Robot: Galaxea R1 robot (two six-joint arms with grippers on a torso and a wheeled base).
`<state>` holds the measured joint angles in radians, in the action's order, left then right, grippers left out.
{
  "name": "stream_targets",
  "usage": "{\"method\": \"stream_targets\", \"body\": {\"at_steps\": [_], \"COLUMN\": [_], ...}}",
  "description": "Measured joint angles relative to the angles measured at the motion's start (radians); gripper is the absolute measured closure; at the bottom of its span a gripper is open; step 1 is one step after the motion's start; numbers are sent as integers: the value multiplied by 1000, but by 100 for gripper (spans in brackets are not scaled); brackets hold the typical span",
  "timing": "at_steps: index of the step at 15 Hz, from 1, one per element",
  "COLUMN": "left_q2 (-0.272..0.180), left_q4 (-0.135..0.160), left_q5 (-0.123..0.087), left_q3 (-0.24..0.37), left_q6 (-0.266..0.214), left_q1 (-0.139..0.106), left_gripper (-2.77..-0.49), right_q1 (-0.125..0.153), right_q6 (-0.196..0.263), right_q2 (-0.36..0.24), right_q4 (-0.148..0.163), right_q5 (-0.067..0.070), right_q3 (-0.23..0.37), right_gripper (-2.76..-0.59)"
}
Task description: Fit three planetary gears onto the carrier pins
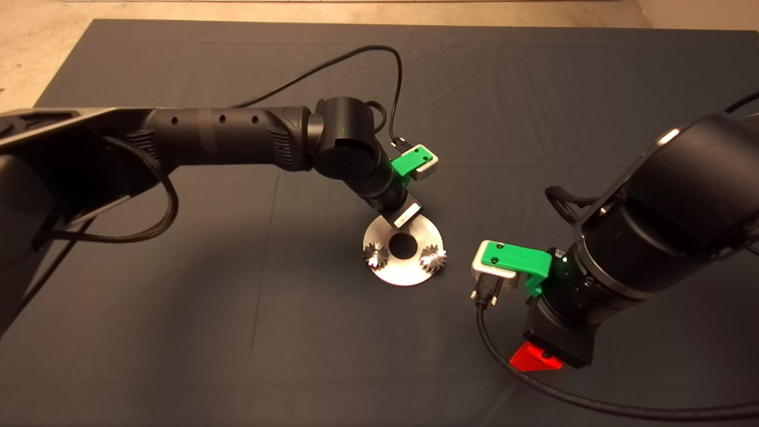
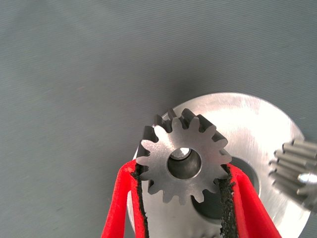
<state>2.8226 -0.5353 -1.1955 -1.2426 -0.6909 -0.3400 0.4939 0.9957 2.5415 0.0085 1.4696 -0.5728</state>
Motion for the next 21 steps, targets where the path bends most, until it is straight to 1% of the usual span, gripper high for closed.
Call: {"method": "stream_targets", "body": {"at_steps": [1,6,8,10,11,15,19,21], "left_q2": [3,-2,-2,-7,-9,-10,-10,-10], "left_q4": [0,7,8,8,8,8,11,11], "left_q5": [0,20,19,13,14,12,2,2], "left_q3": [-1,-11,-12,-12,-12,-12,-12,-12], "left_q6": [0,7,7,9,16,19,19,19], "left_q1": [1,2,2,1,1,1,-1,-1], "left_gripper": [-58,-58,-58,-58,-58,-60,-79,-79], "right_q1": [0,0,0,0,0,0,0,0], "right_q6": [0,0,0,0,0,0,0,0], "right_q2": [0,-1,-1,-1,-1,-1,-1,0], "right_q4": [0,0,0,0,0,0,0,0], "right_q5": [0,0,0,0,0,0,0,0], "right_q3": [0,0,0,0,0,0,0,0], "right_gripper": [-220,-220,-220,-220,-220,-220,-220,-220]}}
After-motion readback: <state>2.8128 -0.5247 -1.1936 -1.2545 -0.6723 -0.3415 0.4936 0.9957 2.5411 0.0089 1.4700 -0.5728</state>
